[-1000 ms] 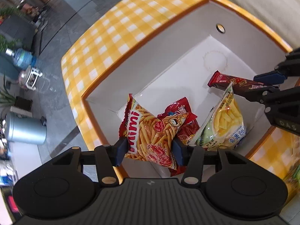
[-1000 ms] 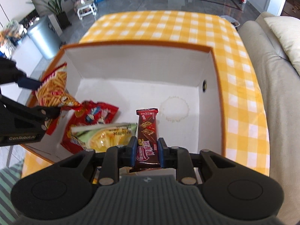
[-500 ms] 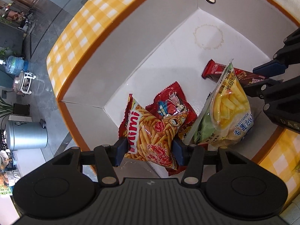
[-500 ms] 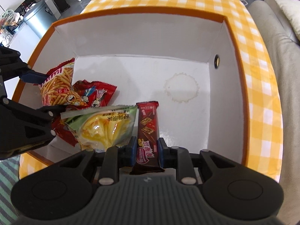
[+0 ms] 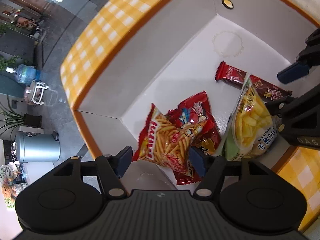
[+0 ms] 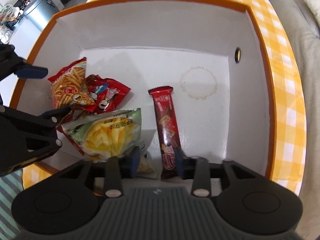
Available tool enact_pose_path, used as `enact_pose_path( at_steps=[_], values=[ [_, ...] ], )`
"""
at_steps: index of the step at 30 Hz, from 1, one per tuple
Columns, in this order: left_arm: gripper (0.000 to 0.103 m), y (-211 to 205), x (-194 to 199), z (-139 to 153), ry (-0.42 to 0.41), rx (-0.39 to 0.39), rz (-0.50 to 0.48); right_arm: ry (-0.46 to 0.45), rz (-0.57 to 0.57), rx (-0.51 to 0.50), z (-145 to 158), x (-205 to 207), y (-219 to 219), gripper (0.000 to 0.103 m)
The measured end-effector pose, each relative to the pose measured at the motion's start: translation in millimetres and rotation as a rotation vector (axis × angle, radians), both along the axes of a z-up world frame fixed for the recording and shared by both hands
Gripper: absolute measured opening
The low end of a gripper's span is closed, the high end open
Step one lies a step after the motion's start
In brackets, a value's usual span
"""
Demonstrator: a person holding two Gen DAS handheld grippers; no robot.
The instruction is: Organize snacks
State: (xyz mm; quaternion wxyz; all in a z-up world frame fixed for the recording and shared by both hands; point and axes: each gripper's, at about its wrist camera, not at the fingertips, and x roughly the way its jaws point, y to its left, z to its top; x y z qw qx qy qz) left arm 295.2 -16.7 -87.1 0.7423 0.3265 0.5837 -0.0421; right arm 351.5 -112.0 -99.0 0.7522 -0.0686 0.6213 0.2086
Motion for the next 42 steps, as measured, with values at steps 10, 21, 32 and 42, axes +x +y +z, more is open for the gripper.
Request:
enact_pose_path(
  at_steps=[10, 21, 32, 42],
  values=[
    [0.079, 9.5, -37.6, 65.3, -0.288, -0.16, 0.1, -0.225, -0.003, 0.007, 52.8, -25.4, -4.8, 0.05],
    [0.077, 21.8, -119.5, 93.9, -0.422, -0.309, 0.157, -0.394, -0.102, 0.093, 100.4, -97.7, -35.3, 0.056],
    [0.062, 35.5, -185.0, 75.8, -0.357, -0.428, 0.211, -0.395, -0.194, 0.178, 94.7, -184.0, -55.9, 0.058],
    [0.054, 51.7, -221.4, 52.6, -0.288, -0.565, 0.311, -0.318, -0.218, 0.098, 60.6, -229.8, -73.8, 0.058]
  ],
)
